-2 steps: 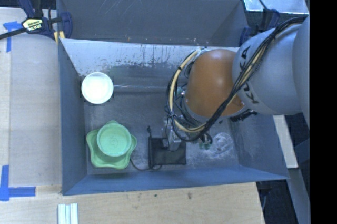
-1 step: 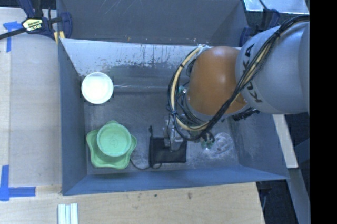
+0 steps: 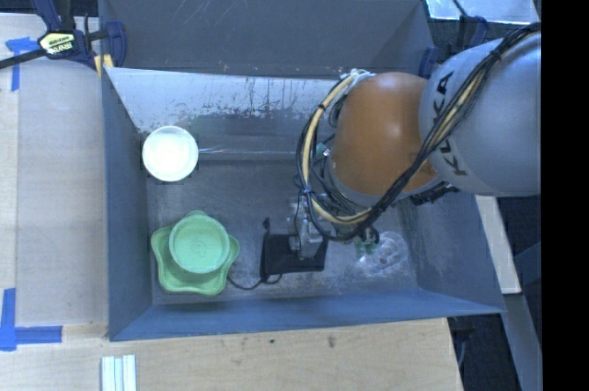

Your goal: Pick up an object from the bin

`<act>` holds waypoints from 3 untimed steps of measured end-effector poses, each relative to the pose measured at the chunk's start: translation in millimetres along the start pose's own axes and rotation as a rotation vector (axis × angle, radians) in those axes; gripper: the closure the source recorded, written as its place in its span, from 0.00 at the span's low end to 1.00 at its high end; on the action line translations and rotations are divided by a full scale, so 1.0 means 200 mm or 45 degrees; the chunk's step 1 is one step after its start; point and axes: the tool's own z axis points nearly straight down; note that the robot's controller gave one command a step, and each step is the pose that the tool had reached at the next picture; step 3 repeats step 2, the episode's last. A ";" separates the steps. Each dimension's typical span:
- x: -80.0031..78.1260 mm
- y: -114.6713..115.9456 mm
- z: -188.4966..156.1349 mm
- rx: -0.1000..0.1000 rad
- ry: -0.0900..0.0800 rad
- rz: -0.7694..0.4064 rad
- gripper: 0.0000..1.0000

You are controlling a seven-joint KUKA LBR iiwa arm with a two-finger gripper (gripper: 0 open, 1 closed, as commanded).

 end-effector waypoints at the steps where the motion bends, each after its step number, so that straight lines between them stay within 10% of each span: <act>1: 0.00 0.00 -0.05 0.000 -0.006 0.000 1.00; 3: 0.00 0.00 -0.08 0.000 -0.004 0.000 1.00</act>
Offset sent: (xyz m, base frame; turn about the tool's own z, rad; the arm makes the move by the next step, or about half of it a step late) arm 0.0000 0.0000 0.0318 0.0000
